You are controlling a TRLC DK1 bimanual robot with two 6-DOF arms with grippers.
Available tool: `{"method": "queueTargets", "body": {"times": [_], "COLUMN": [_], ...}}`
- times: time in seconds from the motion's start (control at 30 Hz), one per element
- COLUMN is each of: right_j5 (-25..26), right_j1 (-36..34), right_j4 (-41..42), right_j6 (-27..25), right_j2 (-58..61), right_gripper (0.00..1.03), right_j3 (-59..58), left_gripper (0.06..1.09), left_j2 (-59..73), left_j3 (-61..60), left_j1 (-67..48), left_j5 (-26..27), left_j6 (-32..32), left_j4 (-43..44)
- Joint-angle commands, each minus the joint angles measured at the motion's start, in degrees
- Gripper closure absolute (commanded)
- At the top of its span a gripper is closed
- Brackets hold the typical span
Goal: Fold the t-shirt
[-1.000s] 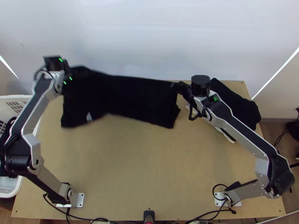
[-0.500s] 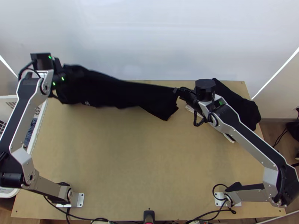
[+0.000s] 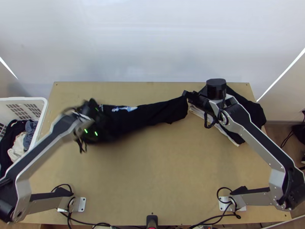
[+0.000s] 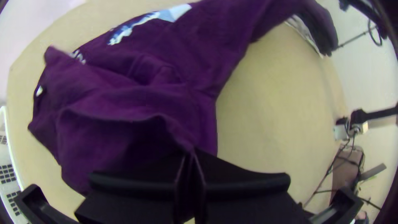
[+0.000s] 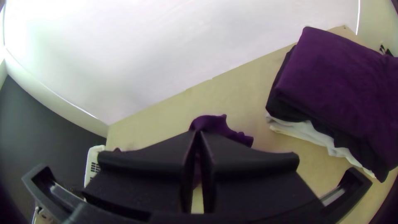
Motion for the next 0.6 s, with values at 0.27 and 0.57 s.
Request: {"method": "queueTargets", "body": {"times": [0.27, 0.57], "right_j5": [-1.29, 2.14], "right_j1": [-4.21, -5.88], "right_j4": [-0.17, 0.27], "right_j6": [-0.07, -1.65], "right_j2": [2.73, 3.08], "right_gripper": [1.00, 1.00], "right_j3": [-0.38, -3.11], "left_gripper": [1.05, 1.05], "left_j2": [-1.84, 7.83], "left_j3": [-7.94, 0.67], "left_j1": [-26.72, -27.95], "left_j5": [1.80, 1.80], "left_j6": [-4.34, -10.58], "left_j4": [8.44, 16.27]}}
